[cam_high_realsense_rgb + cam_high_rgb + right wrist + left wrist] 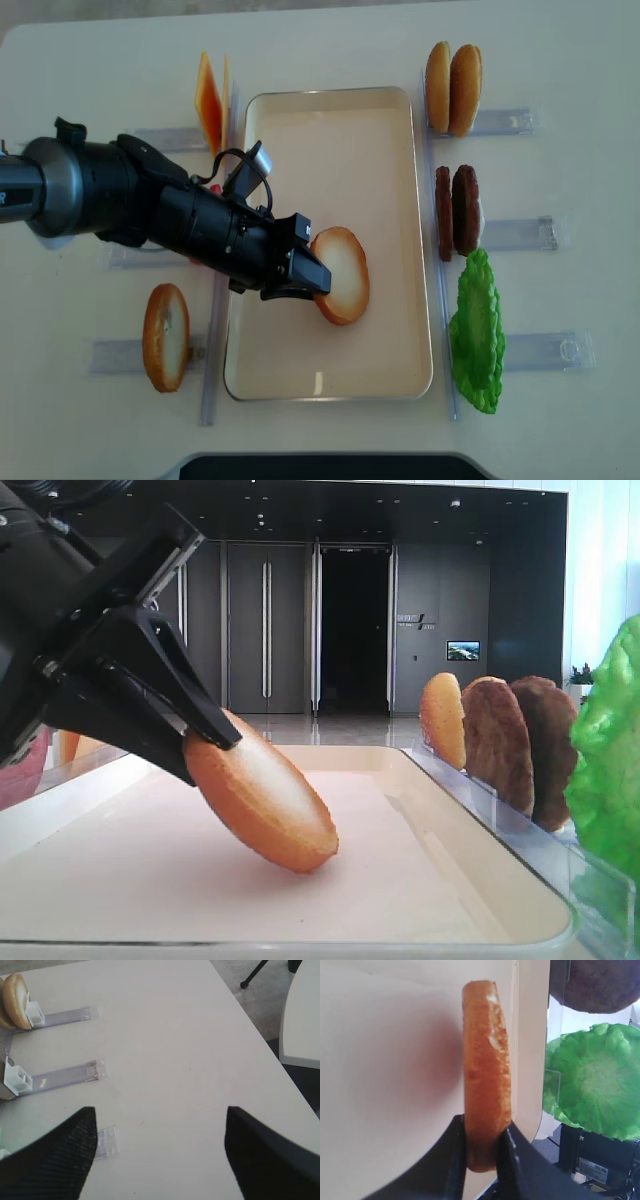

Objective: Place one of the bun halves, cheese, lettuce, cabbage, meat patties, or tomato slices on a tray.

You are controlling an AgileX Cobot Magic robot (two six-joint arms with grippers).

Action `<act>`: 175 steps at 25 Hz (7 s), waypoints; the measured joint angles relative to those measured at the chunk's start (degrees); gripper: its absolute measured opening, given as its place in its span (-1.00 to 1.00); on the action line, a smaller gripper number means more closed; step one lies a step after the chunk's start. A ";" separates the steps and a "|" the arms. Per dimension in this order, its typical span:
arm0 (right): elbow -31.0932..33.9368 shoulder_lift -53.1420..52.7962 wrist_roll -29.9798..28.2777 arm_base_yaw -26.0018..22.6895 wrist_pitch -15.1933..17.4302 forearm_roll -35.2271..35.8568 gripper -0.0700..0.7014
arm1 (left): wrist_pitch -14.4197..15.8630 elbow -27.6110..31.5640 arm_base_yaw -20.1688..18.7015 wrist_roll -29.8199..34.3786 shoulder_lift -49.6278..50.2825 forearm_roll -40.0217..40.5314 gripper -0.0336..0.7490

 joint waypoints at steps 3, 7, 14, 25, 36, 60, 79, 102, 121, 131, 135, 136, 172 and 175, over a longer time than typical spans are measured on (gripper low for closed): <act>0.00 0.00 0.00 0.00 0.00 0.00 0.57 | 0.00 0.00 0.00 0.00 0.00 0.52 -0.58; 0.00 0.00 0.00 0.00 0.00 0.00 0.57 | 0.00 0.00 0.00 0.00 0.00 1.41 -0.58; 0.00 0.00 0.00 0.00 0.00 0.00 0.57 | -0.64 -0.04 0.00 0.00 0.00 1.73 -0.58; 0.00 0.00 0.00 0.00 0.00 0.00 0.57 | -0.96 -0.06 0.00 -0.27 0.00 2.45 -0.58; 0.00 0.00 0.00 0.00 0.00 0.00 0.57 | -1.41 -0.06 0.00 -6.91 0.00 9.21 -0.18; 0.00 0.00 0.00 0.00 0.00 0.00 0.57 | -1.20 -0.06 0.00 -12.46 0.00 14.85 0.39; 0.00 0.00 0.00 0.00 0.00 0.00 0.57 | 8.68 -15.92 0.00 -19.39 -2.58 27.25 0.41; 0.00 0.00 0.00 0.00 0.00 0.00 0.57 | 21.23 -40.80 0.75 -47.13 -2.58 72.31 0.74; 0.00 0.00 0.06 0.00 0.00 0.00 0.57 | 25.16 -42.43 22.95 -39.94 -2.58 76.39 0.74; 0.00 0.00 0.06 0.00 0.00 0.00 0.57 | 25.23 -42.43 23.09 -38.23 -2.58 76.32 0.74; 0.00 0.00 0.06 0.00 0.00 0.00 0.57 | 25.23 -42.43 23.09 -37.20 -4.15 75.46 0.74; 0.00 0.00 0.06 0.00 0.00 0.00 0.57 | 25.23 -42.43 23.09 -37.13 -4.98 75.33 0.74; 0.00 0.00 0.11 0.00 0.00 0.00 0.57 | 24.57 -6.22 23.09 -36.36 -58.42 75.78 0.70; 0.00 0.00 0.11 0.00 0.00 0.00 0.57 | 22.43 -2.17 23.09 -36.82 -64.82 74.48 0.70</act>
